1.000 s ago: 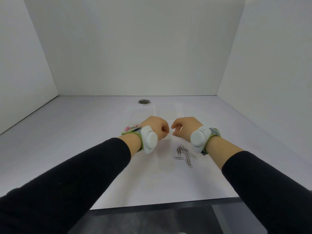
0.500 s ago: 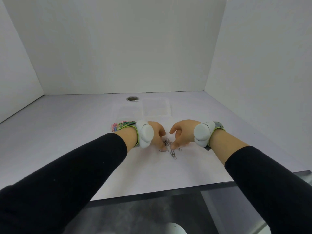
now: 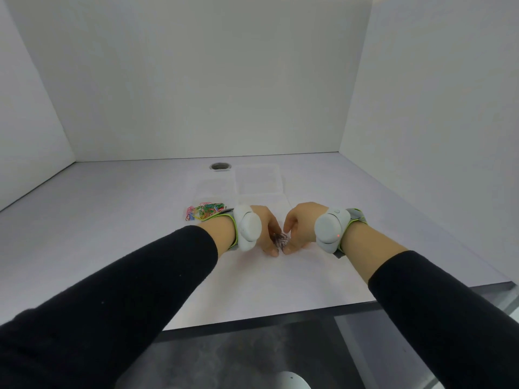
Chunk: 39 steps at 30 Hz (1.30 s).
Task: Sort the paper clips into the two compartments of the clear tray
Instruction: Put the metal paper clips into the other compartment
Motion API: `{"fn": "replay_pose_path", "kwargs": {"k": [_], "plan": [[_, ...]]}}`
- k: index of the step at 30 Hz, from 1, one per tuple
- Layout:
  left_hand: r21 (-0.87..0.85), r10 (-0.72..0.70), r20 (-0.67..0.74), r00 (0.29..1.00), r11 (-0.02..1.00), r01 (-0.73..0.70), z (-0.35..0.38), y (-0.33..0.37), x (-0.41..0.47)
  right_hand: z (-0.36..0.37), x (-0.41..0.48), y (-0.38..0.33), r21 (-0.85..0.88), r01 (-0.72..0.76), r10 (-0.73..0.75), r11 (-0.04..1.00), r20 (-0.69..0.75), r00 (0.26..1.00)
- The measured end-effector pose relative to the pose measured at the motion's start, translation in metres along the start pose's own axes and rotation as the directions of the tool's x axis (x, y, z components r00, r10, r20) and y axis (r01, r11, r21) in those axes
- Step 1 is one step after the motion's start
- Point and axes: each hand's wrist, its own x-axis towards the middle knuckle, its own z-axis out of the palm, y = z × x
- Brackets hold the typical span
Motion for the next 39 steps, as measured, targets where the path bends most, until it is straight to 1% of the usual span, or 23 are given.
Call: {"fn": "replay_pose_path", "kwargs": {"k": [6, 11, 16, 21, 23, 25, 27, 31, 34, 39], "plan": [[-0.073, -0.002, -0.091, 0.996, 0.997, -0.004, 0.004, 0.003, 0.007, 0.002, 0.009, -0.002, 0.056, 0.036, -0.035, 0.998, -0.017, 0.999], [-0.111, -0.008, -0.115, 0.993, 0.994, -0.005, 0.005, 0.003, 0.011, 0.004, 0.011, -0.003, 0.087, -0.001, 0.005, 0.996, -0.048, 0.999], [-0.153, -0.055, -0.174, 0.983, 0.988, 0.029, 0.006, 0.002, 0.013, 0.005, 0.006, -0.01, 0.086, -0.006, 0.014, 0.996, -0.085, 0.996], [-0.169, -0.074, -0.181, 0.981, 0.985, 0.044, 0.001, 0.002, 0.013, 0.003, 0.003, -0.015, 0.096, -0.023, 0.033, 0.995, -0.105, 0.994], [-0.154, -0.076, -0.205, 0.976, 0.987, 0.045, -0.004, 0.004, 0.011, 0.0, 0.003, -0.017, 0.105, -0.01, 0.024, 0.994, -0.133, 0.991], [-0.146, -0.081, -0.26, 0.962, 0.988, 0.044, -0.014, 0.006, 0.011, -0.007, 0.004, -0.017, 0.153, 0.023, 0.006, 0.988, -0.189, 0.982], [-0.146, -0.086, -0.337, 0.938, 0.989, 0.039, -0.027, 0.006, 0.012, -0.016, 0.007, -0.016, 0.241, 0.055, 0.012, 0.969, -0.27, 0.963], [-0.141, -0.115, -0.46, 0.88, 0.988, 0.055, -0.047, 0.0, 0.017, -0.021, 0.02, -0.02, 0.431, 0.128, 0.083, 0.893, -0.439, 0.895], [-0.159, -0.12, -0.448, 0.886, 0.986, 0.053, -0.045, -0.009, 0.023, -0.012, 0.033, -0.023, 0.515, 0.139, 0.128, 0.846, -0.448, 0.885], [-0.177, -0.133, -0.382, 0.914, 0.982, 0.069, -0.031, -0.023, 0.036, -0.002, 0.05, -0.02, 0.537, 0.079, 0.165, 0.84, -0.392, 0.905]]}}
